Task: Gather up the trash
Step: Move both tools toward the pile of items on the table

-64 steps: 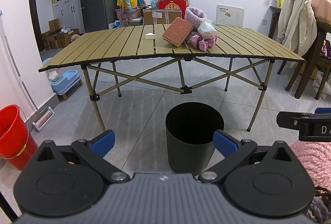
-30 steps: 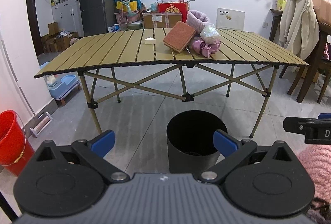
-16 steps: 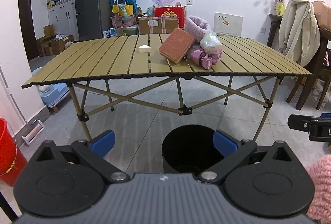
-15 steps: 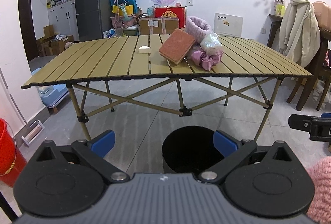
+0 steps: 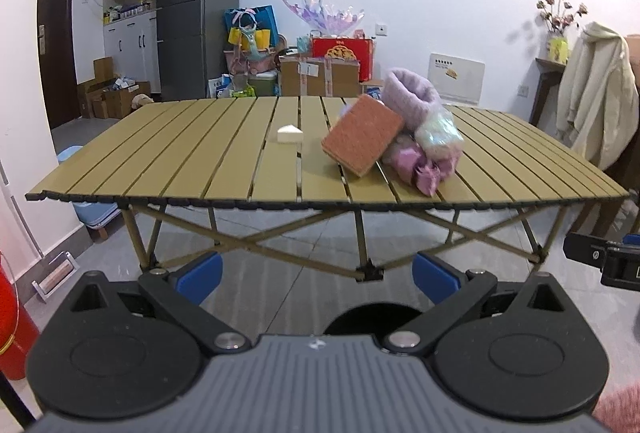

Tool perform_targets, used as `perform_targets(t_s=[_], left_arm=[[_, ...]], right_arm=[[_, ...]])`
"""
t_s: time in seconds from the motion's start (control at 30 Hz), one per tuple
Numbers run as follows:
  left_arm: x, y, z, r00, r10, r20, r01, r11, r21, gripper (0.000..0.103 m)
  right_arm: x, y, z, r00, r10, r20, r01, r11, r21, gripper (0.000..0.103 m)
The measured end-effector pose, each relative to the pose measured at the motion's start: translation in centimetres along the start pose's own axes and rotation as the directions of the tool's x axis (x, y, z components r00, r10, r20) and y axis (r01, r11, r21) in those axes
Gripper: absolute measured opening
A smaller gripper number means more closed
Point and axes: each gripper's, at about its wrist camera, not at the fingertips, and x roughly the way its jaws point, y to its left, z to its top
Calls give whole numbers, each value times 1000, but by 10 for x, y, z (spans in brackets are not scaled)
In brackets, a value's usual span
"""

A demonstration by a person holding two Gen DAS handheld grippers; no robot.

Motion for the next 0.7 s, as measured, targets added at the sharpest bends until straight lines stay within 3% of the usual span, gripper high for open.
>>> perform_targets(t_s=[0.43,0.7], left_arm=[[64,13,43,997,61,50,-55,992,-110,103],[99,18,66,992,97,84,-86,989,-123,103]], right_arm=[[74,23,39,985,69,161,-66,998,-20,103],[130,46,59,968,56,246,-44,998,-55,103]])
